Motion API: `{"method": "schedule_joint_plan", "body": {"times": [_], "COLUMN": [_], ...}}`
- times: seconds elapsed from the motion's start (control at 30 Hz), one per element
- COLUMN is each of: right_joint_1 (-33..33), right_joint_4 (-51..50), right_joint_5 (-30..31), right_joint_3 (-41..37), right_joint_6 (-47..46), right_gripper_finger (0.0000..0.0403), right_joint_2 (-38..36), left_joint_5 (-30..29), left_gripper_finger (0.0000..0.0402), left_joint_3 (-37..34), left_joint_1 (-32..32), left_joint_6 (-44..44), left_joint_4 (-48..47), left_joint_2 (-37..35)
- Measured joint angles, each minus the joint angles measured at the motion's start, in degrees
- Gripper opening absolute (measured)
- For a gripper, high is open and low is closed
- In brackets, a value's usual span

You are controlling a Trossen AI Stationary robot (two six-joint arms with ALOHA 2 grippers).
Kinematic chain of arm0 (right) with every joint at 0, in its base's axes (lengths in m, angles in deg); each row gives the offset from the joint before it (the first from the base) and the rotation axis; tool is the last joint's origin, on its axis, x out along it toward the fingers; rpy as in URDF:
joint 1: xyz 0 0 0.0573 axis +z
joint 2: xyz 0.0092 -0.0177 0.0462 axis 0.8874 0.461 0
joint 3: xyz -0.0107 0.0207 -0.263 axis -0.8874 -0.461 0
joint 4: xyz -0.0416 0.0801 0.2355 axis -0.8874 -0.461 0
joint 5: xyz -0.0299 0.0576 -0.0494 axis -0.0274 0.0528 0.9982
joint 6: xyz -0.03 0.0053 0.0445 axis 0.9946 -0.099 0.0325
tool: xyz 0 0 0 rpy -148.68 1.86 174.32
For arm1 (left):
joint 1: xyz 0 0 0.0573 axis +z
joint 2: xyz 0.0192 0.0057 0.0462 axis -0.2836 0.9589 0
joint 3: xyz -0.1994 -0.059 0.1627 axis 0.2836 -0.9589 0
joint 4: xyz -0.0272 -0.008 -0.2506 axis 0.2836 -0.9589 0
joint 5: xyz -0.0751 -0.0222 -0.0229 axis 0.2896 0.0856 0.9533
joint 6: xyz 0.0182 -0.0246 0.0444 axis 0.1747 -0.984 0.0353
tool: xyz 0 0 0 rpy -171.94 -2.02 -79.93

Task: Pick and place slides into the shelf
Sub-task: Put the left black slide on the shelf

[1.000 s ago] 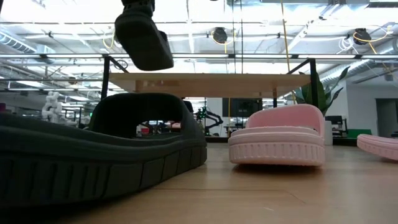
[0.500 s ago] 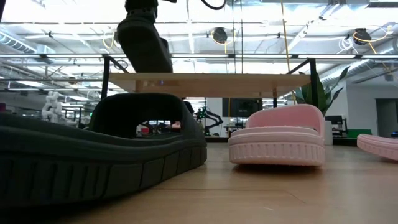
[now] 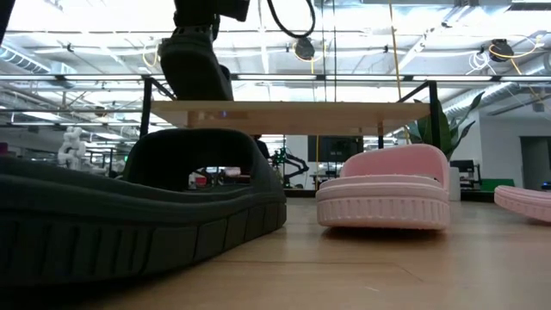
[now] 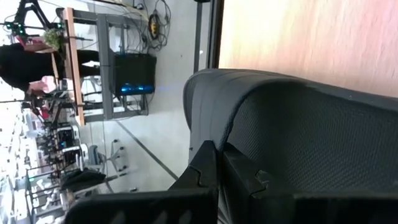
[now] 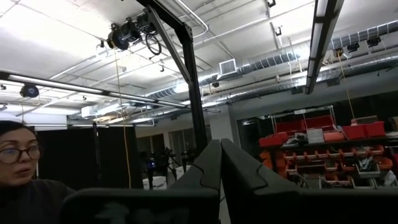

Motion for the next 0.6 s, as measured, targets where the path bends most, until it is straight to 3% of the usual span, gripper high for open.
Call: {"method": "schedule_joint_plan", "body": {"times": [0.6], "right_joint_1": [0.00], "right_joint_4": [-0.02], "right_joint_5": [-0.06], "right_joint_3": [0.00], "right_joint_6": [0.00], "right_gripper_finger": [0.0000], "right_joint_2": [0.00], "left_joint_5": [-0.96], "left_gripper_finger": [0.0000], "left_joint_3": [-0.02], "left_joint_1": [1.18], "left_joint_6": [3.15], "left_joint_4": [1.47], "left_joint_2": [0.19]}}
